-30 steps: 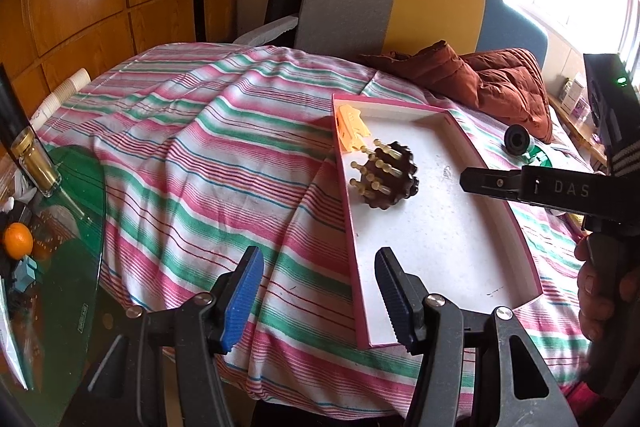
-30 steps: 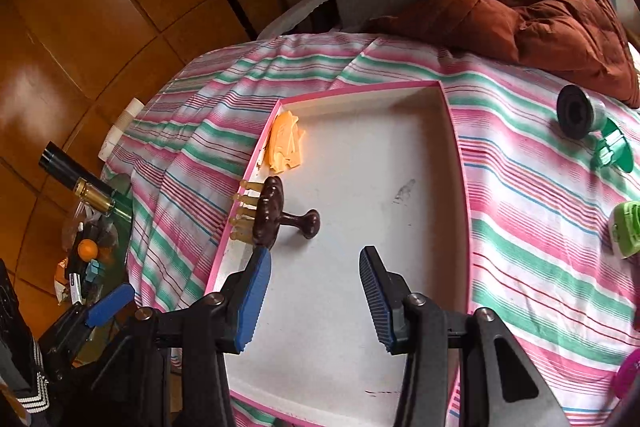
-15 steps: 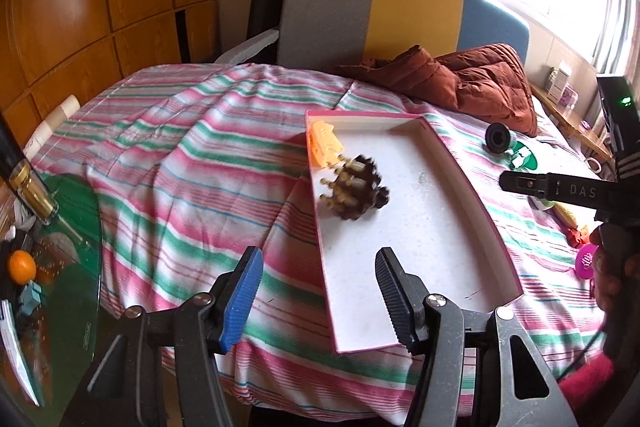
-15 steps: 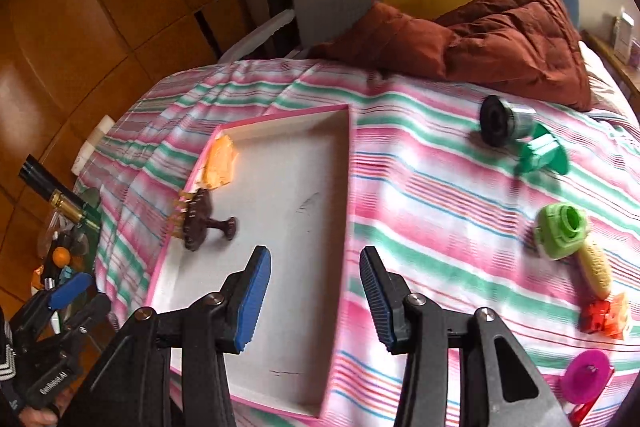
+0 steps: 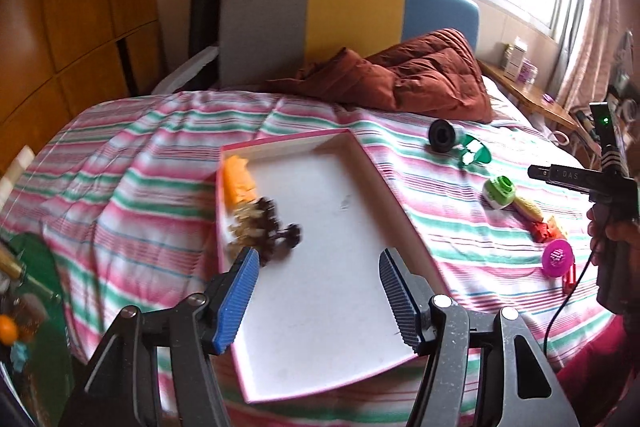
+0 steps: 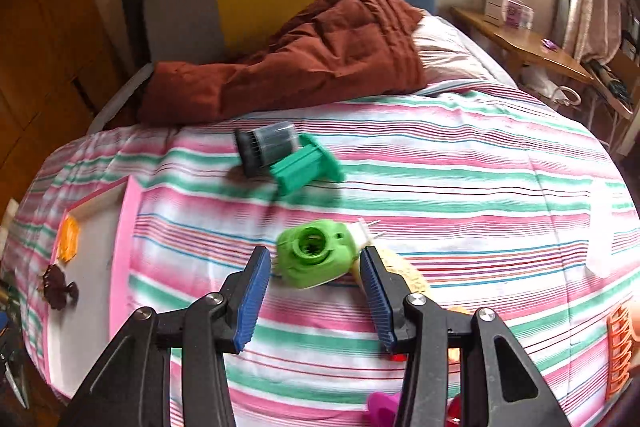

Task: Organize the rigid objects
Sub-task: 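Grasp the black-and-clear cylinder with the left gripper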

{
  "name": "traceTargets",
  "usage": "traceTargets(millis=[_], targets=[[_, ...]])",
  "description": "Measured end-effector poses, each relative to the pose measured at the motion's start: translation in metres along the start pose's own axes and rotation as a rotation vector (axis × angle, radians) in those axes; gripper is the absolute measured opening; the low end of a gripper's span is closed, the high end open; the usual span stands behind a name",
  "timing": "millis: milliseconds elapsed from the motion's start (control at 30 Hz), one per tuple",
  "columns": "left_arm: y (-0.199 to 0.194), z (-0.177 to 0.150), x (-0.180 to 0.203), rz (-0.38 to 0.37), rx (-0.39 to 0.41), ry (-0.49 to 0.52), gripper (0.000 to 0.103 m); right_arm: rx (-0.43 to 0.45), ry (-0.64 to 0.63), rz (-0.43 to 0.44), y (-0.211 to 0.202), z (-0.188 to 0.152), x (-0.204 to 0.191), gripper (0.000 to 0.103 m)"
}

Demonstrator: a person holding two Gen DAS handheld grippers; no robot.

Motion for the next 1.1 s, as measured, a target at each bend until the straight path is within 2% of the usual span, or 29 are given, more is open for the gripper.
traceTargets(millis=[133, 200, 267, 333, 567, 667, 1033, 1100], targets=[[0.025, 0.010, 0.032, -0.060, -0.040, 0.032, 0.064, 0.028, 0.102, -0.025, 0.002, -0.001, 0.037, 0.047], [0.037, 0.020, 0.047, -0.076, -0.038, 0.059, 0.064, 0.011, 0.158, -0.022, 0.005, -0.004, 0.047, 0.047], [0.050, 0.032, 0.063, -0.081, -0.020, 0.113, 0.076, 0.025, 0.190, -0.010, 0.002, 0.000, 0.051, 0.047], [0.065, 0.044, 0.078, -0.085, 0.000, 0.169, 0.082, 0.034, 0.213, -0.011, 0.000, 0.002, 0.055, 0.047], [0.134, 0.079, 0.142, -0.180, 0.001, 0.356, 0.082, 0.017, 0.299, 0.017, -0.001, 0.001, 0.064, 0.047], [0.165, 0.090, 0.168, -0.209, -0.006, 0.427, 0.082, -0.004, 0.334, 0.044, 0.001, -0.002, 0.063, 0.050], [0.265, 0.107, 0.221, -0.203, -0.063, 0.631, 0.084, -0.033, 0.365, 0.117, 0.000, -0.002, 0.051, 0.051], [0.279, 0.106, 0.230, -0.223, -0.089, 0.653, 0.085, -0.040, 0.374, 0.139, 0.000, -0.002, 0.048, 0.051]])
Point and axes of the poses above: each gripper's, at about its wrist camera, not at the fingertips, and y roughly the way its jaws point, x to its right, z to its top, the point moved 10 cm from there along y, roughly the way its jaws point, and after that the axes turned 12 degrees about x, right-handed, at the moved point
